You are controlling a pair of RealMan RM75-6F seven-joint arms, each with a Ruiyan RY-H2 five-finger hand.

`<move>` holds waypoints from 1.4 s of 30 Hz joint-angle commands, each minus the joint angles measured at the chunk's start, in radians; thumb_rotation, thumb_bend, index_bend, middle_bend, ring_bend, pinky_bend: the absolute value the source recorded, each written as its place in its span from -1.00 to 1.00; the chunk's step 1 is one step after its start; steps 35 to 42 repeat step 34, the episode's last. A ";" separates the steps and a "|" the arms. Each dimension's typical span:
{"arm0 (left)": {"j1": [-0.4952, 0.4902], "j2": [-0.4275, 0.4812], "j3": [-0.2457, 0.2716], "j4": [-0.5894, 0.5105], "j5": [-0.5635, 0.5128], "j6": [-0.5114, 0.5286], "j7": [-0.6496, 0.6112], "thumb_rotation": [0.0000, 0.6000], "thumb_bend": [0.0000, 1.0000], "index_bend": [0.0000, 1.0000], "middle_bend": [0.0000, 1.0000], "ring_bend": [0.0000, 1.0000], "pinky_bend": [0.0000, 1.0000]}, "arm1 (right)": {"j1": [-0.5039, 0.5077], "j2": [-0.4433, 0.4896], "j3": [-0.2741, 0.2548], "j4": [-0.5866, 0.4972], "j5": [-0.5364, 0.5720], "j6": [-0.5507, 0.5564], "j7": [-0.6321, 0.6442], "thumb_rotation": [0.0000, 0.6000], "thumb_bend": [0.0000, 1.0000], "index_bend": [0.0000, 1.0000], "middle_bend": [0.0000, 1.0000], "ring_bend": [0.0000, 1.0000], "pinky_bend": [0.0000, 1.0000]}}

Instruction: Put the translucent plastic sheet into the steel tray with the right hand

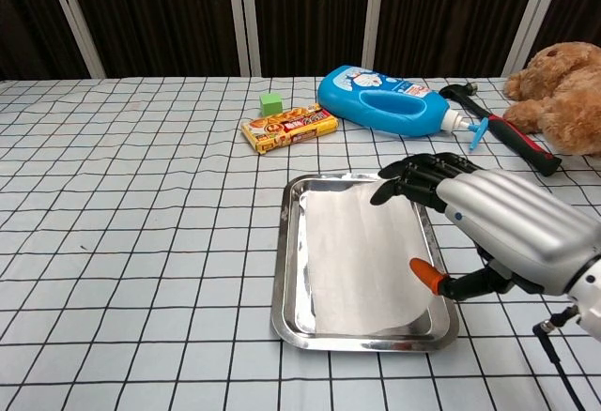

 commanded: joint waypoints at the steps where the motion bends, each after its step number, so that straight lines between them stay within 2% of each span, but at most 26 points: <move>1: 0.000 0.000 0.000 0.000 0.001 0.000 -0.001 1.00 -1.00 -1.00 -1.00 -1.00 -1.00 | -0.001 0.001 -0.006 -0.015 -0.010 0.007 0.000 1.00 -0.09 -0.59 -0.76 -1.00 -1.00; 7: 0.000 0.001 0.001 -0.001 0.002 0.000 -0.005 1.00 -1.00 -1.00 -1.00 -1.00 -1.00 | -0.006 0.024 -0.009 -0.038 -0.025 0.027 -0.004 1.00 -0.11 -0.61 -0.76 -1.00 -1.00; 13: -0.001 0.003 0.002 -0.001 0.004 -0.001 -0.007 1.00 -1.00 -1.00 -1.00 -1.00 -1.00 | -0.018 0.091 -0.003 -0.061 -0.021 0.051 -0.008 1.00 -0.11 -0.61 -0.76 -1.00 -1.00; 17: 0.001 0.002 0.003 0.000 0.007 0.002 -0.006 1.00 -1.00 -1.00 -1.00 -1.00 -1.00 | -0.042 0.183 -0.008 -0.081 -0.013 0.077 -0.025 1.00 -0.11 -0.61 -0.77 -1.00 -1.00; 22: 0.002 0.001 0.005 0.000 0.014 0.008 0.000 1.00 -1.00 -1.00 -1.00 -1.00 -1.00 | -0.104 0.358 -0.025 -0.074 -0.012 0.157 -0.017 1.00 -0.11 -0.69 -0.82 -1.00 -1.00; 26: 0.003 -0.002 0.008 0.002 0.020 0.012 0.009 1.00 -1.00 -1.00 -1.00 -1.00 -1.00 | -0.167 0.468 -0.034 -0.057 0.015 0.227 0.041 1.00 -0.11 -0.84 -0.95 -1.00 -1.00; 27: 0.003 -0.005 0.008 0.003 0.022 0.014 0.015 1.00 -1.00 -1.00 -1.00 -1.00 -1.00 | -0.203 0.507 -0.035 -0.059 0.053 0.256 0.079 1.00 -0.11 -0.89 -0.97 -1.00 -1.00; 30: 0.004 -0.008 0.009 0.002 0.025 0.019 0.025 1.00 -1.00 -1.00 -1.00 -1.00 -1.00 | -0.248 0.578 -0.042 -0.100 0.090 0.281 0.158 1.00 -0.11 -1.00 -1.00 -1.00 -1.00; 34: 0.008 -0.010 0.012 0.002 0.034 0.029 0.031 1.00 -1.00 -1.00 -1.00 -1.00 -1.00 | -0.281 0.612 -0.041 -0.082 0.090 0.317 0.203 1.00 -0.11 -1.00 -1.00 -1.00 -1.00; 42: 0.008 -0.010 0.012 0.002 0.034 0.029 0.031 1.00 -1.00 -1.00 -1.00 -1.00 -1.00 | -0.281 0.612 -0.041 -0.082 0.090 0.317 0.203 1.00 -0.11 -1.00 -1.00 -1.00 -1.00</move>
